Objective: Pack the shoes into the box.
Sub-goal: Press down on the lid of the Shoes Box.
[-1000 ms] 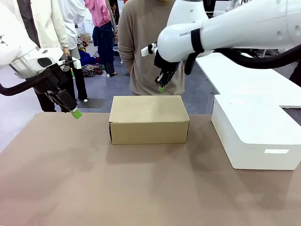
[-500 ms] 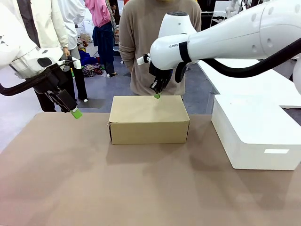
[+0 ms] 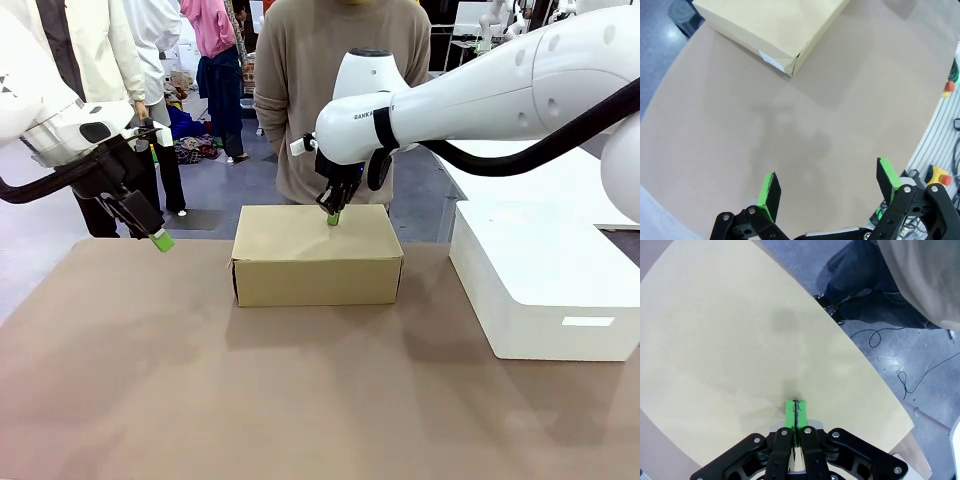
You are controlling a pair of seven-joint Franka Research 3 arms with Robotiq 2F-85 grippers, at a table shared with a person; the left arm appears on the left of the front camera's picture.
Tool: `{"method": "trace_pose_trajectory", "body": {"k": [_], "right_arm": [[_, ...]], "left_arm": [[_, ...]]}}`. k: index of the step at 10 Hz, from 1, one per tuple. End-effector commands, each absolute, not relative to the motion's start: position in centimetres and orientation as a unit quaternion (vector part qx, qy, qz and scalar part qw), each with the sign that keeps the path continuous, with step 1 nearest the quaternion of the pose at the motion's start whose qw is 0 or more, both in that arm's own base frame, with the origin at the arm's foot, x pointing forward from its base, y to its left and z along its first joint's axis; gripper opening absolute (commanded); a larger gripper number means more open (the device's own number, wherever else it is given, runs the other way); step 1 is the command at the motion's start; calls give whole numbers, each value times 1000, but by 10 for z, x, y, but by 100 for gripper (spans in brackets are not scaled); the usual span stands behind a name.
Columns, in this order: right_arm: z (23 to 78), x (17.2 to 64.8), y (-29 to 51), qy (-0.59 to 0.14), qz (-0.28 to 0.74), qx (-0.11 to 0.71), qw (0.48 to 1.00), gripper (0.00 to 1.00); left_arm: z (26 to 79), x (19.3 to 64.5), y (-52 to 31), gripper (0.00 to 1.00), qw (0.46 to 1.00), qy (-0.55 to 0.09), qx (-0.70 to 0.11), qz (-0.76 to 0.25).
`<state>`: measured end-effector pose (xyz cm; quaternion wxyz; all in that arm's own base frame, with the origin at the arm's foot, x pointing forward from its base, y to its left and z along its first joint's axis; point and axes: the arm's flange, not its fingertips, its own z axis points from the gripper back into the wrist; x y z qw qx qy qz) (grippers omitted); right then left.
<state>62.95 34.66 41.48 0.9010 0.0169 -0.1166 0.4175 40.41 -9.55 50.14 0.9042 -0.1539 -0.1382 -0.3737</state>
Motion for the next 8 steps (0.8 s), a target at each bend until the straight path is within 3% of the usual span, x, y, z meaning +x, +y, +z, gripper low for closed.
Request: {"method": "trace_pose_trajectory", "body": {"k": [1,8], "right_arm": [[409,630,349,-116,402,3,908,0],[486,578,330,-116,443,9,889,0]], "left_arm": [[499,402,-92,100,900,-146,-157,-380],[499,402,-92,100,900,-146,-157,-380]]}}
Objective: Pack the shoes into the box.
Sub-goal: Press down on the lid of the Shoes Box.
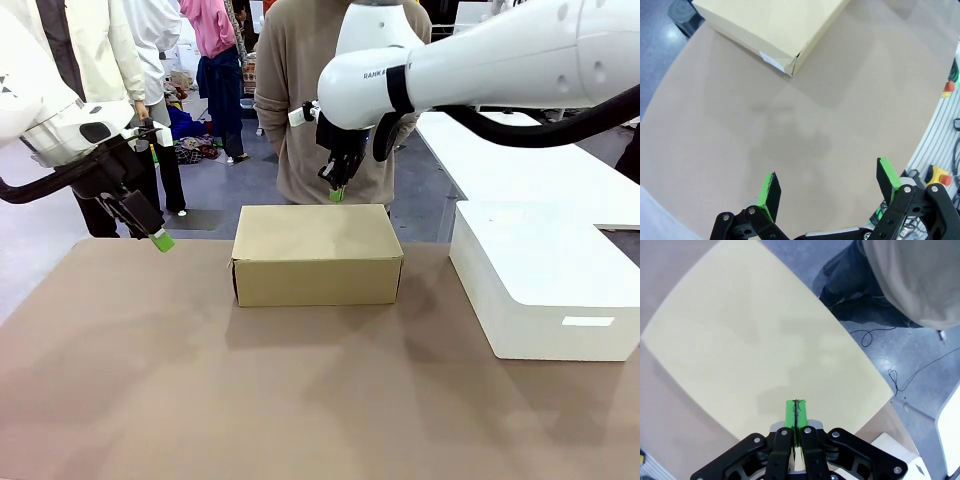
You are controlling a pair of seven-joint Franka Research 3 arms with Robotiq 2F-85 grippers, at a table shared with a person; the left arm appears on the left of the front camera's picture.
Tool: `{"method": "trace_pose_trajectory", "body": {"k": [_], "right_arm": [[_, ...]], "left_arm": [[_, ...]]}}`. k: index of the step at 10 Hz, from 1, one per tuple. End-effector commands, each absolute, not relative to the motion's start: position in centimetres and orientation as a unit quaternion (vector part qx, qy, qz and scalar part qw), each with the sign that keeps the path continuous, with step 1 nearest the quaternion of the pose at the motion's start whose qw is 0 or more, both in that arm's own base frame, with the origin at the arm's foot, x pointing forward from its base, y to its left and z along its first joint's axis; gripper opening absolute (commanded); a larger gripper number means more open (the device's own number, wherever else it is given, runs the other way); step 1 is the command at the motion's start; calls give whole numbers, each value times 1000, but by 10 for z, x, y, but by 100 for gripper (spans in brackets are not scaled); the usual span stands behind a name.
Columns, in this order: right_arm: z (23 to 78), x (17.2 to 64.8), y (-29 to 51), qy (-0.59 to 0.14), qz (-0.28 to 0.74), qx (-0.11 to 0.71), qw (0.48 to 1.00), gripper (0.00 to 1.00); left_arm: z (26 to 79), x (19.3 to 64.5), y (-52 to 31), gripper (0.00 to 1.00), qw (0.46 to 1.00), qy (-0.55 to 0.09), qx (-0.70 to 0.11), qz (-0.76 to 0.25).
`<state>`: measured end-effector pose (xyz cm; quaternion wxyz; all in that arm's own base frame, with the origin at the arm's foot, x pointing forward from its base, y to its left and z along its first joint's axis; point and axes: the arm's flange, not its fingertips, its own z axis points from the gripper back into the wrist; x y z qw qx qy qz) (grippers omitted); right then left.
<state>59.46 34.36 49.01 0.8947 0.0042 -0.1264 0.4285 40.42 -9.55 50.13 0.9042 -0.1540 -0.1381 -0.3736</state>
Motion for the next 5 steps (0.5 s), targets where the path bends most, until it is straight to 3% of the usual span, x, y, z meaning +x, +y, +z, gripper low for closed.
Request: {"method": "trace_pose_trajectory", "body": {"k": [1,4,5], "right_arm": [[494,567,324,-110,454,19,884,0],[505,533,308,-122,473,40,872,0],[507,561,329,-116,451,11,885,0]], "left_arm": [[499,402,-92,100,900,-146,-157,-380],[499,402,-92,100,900,-146,-157,-380],[499,402,-92,100,900,-146,-157,-380]]}}
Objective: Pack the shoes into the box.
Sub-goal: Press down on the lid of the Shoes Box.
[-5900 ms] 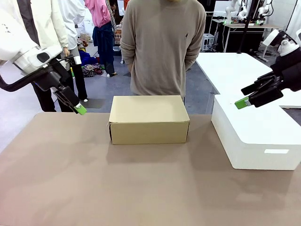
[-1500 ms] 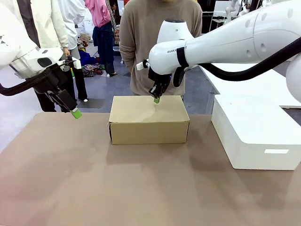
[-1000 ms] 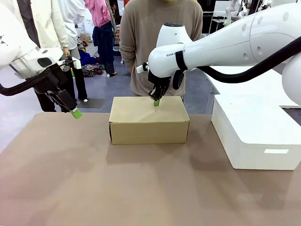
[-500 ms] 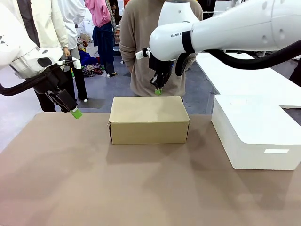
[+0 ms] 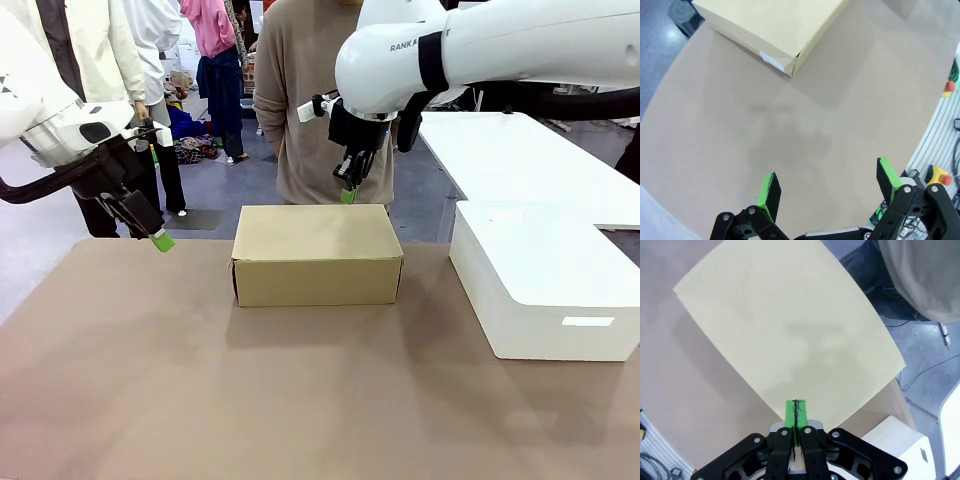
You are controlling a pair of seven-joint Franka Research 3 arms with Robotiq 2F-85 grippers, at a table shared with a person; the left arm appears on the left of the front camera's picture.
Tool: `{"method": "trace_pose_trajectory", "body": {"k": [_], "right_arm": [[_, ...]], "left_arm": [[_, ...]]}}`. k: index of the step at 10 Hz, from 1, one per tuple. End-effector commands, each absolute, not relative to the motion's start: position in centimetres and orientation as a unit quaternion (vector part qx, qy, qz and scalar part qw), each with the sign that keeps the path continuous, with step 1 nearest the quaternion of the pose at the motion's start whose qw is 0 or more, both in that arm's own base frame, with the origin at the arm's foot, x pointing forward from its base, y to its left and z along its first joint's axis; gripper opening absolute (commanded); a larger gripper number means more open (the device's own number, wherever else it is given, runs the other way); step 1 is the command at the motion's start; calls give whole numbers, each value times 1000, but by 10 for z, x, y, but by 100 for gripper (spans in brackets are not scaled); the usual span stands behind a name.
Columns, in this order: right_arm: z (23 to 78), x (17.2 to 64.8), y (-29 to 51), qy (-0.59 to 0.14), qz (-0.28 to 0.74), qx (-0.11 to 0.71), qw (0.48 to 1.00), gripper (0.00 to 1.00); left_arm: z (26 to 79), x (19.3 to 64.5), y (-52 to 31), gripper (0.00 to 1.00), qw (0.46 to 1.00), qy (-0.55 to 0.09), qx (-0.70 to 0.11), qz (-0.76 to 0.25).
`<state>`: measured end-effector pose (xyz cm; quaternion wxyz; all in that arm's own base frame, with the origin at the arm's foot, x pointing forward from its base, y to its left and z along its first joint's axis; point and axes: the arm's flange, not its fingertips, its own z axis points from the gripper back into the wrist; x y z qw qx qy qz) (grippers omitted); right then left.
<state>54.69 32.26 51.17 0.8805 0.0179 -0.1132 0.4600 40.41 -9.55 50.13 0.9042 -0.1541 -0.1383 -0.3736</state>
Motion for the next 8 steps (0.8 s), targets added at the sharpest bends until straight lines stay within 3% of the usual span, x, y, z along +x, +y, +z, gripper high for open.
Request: {"method": "trace_pose_trajectory", "body": {"k": [1,6,8], "right_arm": [[507,561,329,-116,451,11,885,0],[504,560,326,-112,458,16,882,0],[532,524,306,-124,454,14,882,0]], "left_arm": [[499,402,-92,100,900,-146,-157,-380],[499,402,-92,100,900,-146,-157,-380],[499,402,-92,100,900,-146,-157,-380]]}}
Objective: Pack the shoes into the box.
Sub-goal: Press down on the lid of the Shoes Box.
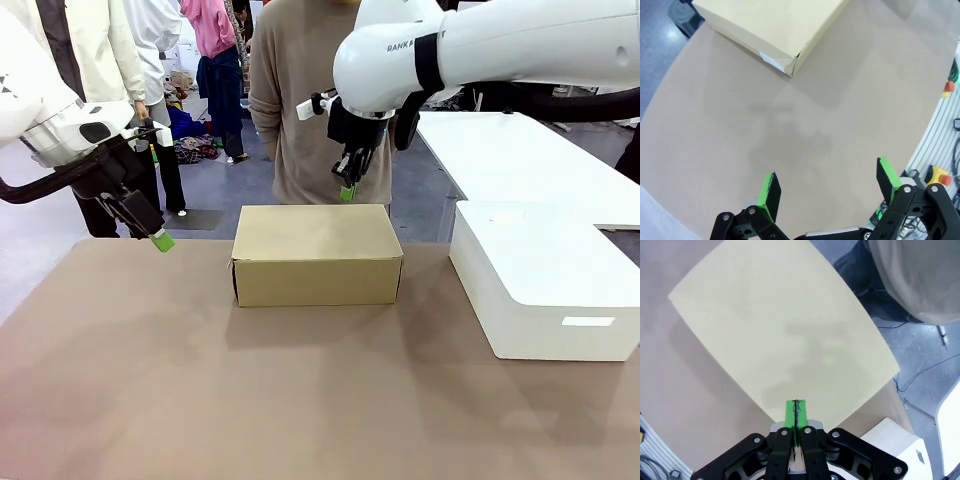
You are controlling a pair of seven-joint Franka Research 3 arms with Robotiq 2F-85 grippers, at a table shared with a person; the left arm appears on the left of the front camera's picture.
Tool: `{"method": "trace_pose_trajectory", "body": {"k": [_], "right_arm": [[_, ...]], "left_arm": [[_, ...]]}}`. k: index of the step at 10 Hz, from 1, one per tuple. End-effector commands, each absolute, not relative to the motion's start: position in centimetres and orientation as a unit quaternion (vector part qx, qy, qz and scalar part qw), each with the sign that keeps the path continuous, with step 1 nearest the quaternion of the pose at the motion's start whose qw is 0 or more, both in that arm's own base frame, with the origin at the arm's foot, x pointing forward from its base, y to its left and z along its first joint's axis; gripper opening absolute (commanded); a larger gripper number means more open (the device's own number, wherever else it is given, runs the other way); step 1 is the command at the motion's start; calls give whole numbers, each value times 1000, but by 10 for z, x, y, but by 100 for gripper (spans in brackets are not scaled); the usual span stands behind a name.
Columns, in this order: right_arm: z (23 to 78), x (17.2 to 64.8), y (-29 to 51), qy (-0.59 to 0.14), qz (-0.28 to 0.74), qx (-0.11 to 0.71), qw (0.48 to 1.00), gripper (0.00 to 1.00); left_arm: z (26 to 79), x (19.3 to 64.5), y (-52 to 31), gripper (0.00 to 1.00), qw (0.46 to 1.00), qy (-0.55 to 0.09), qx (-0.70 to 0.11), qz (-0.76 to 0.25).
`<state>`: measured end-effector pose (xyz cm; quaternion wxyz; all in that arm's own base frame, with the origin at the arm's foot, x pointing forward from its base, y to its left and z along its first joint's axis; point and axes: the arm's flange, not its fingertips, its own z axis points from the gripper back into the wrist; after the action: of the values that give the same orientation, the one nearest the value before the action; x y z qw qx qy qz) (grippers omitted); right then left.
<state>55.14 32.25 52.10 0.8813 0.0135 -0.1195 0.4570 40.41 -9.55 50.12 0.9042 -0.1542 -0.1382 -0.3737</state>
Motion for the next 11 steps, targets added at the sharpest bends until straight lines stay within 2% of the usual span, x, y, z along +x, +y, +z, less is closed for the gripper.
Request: {"method": "trace_pose_trajectory", "body": {"k": [1,4,7,9,11], "right_arm": [[539,501,293,-121,458,23,881,0],[545,435,242,-122,456,24,881,0],[546,384,201,-133,438,14,889,60],[544,368,181,-135,423,11,896,99],[534,356,169,-132,418,19,899,100]], "left_arm": [[499,402,-92,100,900,-146,-157,-380],[499,402,-92,100,900,-146,-157,-380],[499,402,-92,100,900,-146,-157,-380],[499,402,-92,100,900,-146,-157,-380],[499,402,-92,100,900,-146,-157,-380]]}}
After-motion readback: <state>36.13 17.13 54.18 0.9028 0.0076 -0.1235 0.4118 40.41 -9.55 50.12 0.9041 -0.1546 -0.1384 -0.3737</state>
